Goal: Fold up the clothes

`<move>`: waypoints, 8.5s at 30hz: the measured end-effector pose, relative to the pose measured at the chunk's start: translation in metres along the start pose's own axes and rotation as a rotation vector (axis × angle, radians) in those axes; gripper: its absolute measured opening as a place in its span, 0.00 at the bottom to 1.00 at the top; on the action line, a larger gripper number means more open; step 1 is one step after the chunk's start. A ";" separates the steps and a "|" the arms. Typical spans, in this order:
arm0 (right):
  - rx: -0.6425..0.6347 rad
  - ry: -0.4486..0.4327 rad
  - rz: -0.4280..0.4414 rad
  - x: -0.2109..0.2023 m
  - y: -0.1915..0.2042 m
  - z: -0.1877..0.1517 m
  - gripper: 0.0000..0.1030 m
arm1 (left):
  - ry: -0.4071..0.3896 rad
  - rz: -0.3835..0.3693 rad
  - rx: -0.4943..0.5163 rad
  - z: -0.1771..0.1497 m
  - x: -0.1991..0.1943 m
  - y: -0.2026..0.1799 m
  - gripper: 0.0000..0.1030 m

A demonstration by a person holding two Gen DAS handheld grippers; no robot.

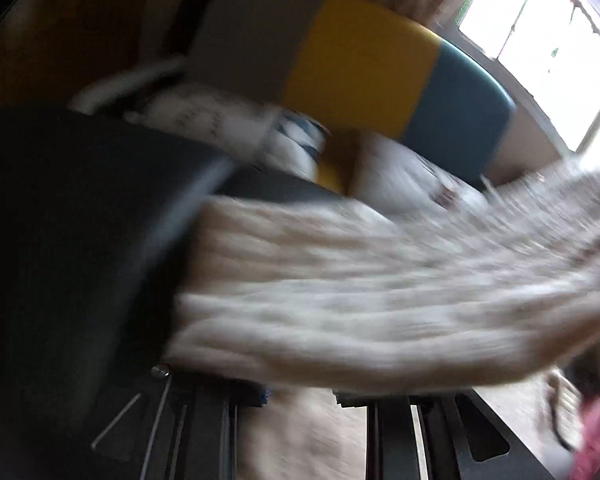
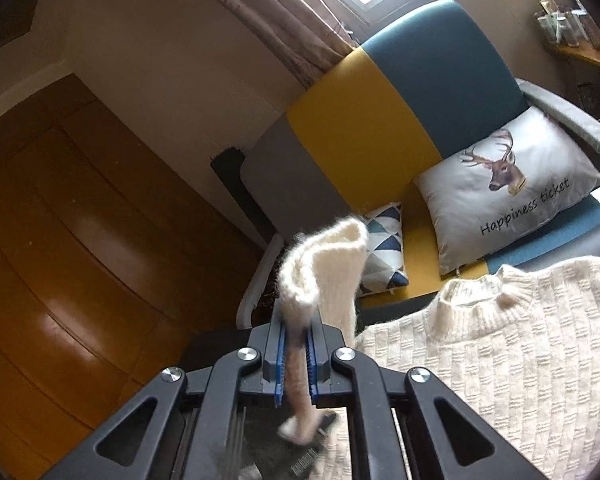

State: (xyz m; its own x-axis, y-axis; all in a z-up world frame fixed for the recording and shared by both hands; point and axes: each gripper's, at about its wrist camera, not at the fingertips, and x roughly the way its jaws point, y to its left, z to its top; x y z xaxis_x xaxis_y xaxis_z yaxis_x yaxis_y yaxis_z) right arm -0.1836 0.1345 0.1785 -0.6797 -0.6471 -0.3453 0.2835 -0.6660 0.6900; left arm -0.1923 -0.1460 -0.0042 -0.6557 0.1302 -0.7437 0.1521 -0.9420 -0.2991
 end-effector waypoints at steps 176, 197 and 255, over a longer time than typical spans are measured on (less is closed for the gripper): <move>0.245 -0.045 -0.392 0.027 -0.242 -0.100 0.04 | -0.130 -0.001 0.089 0.030 0.008 0.034 0.04; 0.237 -0.031 -0.400 0.027 -0.238 -0.103 0.04 | -0.039 0.178 0.467 -0.025 0.015 -0.002 0.08; 0.448 -0.523 -0.709 -0.344 -0.296 -0.068 0.08 | 0.019 0.114 0.435 -0.052 0.017 -0.062 0.82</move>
State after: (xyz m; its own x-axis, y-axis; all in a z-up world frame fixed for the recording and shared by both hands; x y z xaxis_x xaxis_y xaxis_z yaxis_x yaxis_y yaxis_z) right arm 0.0123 0.5290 0.0504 -0.8371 0.1646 -0.5218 -0.5137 -0.5645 0.6461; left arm -0.1743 -0.0697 -0.0299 -0.6383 0.0200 -0.7696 -0.1052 -0.9925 0.0615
